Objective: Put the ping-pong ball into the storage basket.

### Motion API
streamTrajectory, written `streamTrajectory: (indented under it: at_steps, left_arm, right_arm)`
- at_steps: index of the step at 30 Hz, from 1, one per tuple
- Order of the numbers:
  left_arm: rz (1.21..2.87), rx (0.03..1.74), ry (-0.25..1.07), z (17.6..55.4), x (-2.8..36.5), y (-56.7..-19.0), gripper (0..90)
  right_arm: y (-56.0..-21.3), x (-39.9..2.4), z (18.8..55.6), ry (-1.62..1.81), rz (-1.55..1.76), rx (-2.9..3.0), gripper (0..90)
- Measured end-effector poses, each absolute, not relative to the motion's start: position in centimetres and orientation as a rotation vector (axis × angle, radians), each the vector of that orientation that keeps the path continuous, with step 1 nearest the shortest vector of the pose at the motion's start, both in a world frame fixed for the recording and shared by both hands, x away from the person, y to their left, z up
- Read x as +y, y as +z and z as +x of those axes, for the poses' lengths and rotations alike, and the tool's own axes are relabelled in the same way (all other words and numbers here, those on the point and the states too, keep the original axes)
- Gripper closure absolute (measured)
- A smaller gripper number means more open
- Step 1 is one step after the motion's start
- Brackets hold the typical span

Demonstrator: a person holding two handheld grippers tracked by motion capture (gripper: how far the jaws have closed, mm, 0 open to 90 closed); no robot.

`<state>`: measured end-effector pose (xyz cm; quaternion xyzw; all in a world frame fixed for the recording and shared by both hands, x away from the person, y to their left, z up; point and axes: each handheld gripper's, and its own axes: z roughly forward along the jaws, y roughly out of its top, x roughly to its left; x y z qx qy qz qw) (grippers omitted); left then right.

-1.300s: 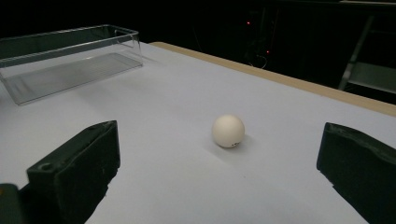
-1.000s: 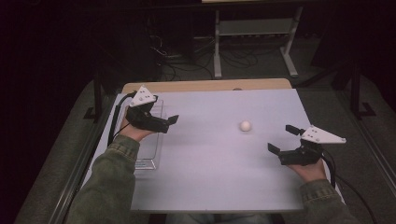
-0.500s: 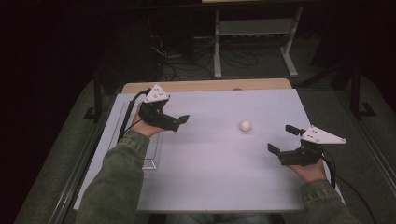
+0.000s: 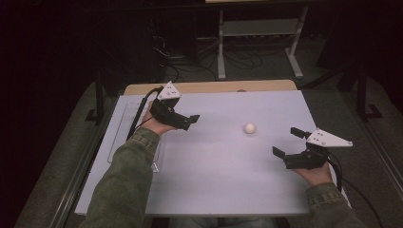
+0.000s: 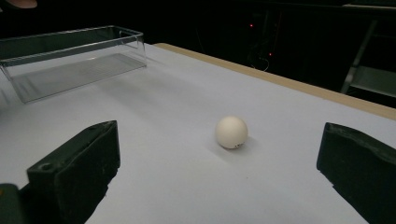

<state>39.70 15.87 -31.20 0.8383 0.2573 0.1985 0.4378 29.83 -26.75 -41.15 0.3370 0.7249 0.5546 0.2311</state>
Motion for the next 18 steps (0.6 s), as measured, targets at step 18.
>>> streamTrajectory:
  at_steps: [18]
  left_arm:
    - [2.133,0.586,0.47,41.2,12.9,-31.4,0.0]
  right_arm:
    - [-41.4,-27.0,29.9,1.53,0.935,1.995,0.0]
